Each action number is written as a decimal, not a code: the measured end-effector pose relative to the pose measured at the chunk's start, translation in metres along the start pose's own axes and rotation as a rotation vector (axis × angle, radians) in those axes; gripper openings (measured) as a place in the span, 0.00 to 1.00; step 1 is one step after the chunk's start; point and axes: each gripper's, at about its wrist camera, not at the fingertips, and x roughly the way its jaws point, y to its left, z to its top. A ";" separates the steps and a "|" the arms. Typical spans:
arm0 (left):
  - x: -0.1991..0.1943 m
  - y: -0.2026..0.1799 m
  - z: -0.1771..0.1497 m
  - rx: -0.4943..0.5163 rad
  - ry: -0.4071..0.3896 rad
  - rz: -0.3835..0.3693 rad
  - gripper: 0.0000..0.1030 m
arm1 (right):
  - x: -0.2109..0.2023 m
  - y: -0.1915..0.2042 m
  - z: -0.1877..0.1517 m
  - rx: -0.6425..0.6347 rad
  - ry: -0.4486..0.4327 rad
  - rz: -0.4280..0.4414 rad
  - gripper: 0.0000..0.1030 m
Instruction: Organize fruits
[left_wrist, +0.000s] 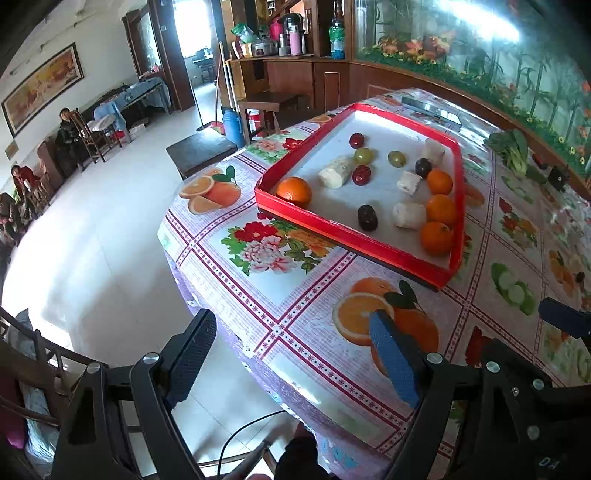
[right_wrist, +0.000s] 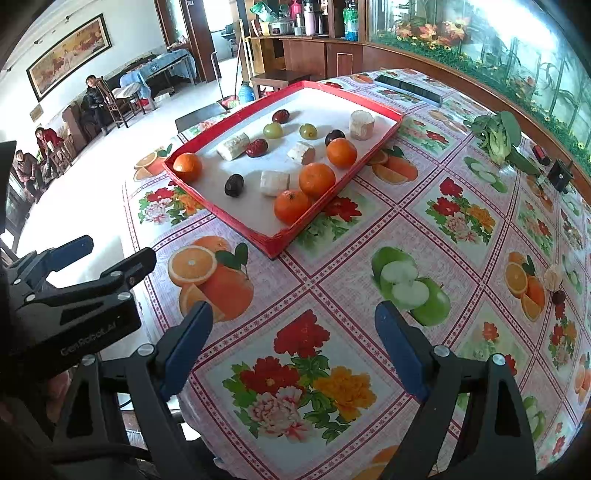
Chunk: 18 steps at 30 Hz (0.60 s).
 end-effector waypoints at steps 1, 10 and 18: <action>0.000 0.000 0.000 0.000 -0.001 0.004 0.83 | 0.000 0.000 0.000 -0.001 0.001 0.000 0.87; -0.005 -0.004 0.000 0.017 -0.020 -0.010 0.83 | 0.002 0.000 0.001 -0.006 0.009 -0.001 0.87; -0.001 -0.006 0.000 0.028 -0.009 -0.037 0.83 | 0.003 0.000 0.002 -0.005 0.011 -0.003 0.87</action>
